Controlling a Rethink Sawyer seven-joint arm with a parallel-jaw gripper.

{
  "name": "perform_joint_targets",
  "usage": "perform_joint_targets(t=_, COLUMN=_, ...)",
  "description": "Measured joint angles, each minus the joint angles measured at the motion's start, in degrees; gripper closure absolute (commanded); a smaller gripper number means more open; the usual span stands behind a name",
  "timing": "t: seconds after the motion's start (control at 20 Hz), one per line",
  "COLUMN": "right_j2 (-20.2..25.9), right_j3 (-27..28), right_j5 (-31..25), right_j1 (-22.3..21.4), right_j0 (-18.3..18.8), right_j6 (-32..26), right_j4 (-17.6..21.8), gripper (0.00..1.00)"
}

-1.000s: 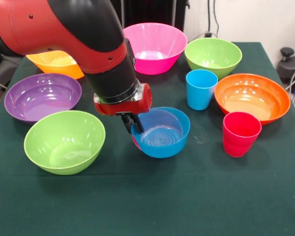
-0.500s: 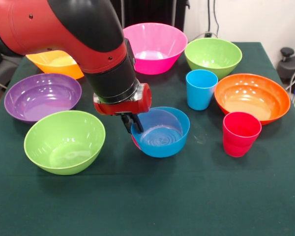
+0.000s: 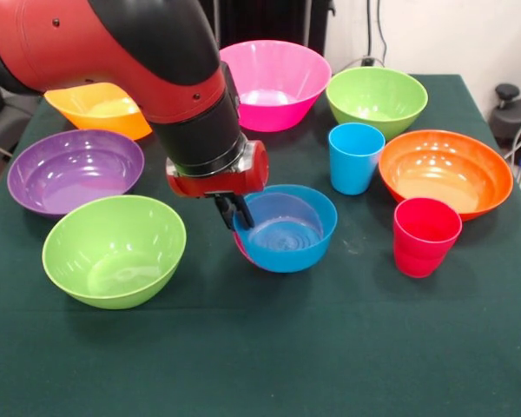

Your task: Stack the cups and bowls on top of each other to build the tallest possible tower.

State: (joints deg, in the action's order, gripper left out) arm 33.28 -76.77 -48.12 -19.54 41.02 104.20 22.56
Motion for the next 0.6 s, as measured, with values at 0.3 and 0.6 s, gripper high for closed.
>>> perform_joint_targets(t=0.3, right_j2=0.0, right_j3=-2.08, right_j5=0.0, right_j1=-1.12, right_j0=0.46, right_j6=0.0, right_j4=1.97, gripper=1.0)
perform_joint_targets(t=0.6, right_j2=-0.01, right_j3=-2.45, right_j5=0.0, right_j1=-0.99, right_j0=0.81, right_j6=0.0, right_j4=3.71, gripper=1.0)
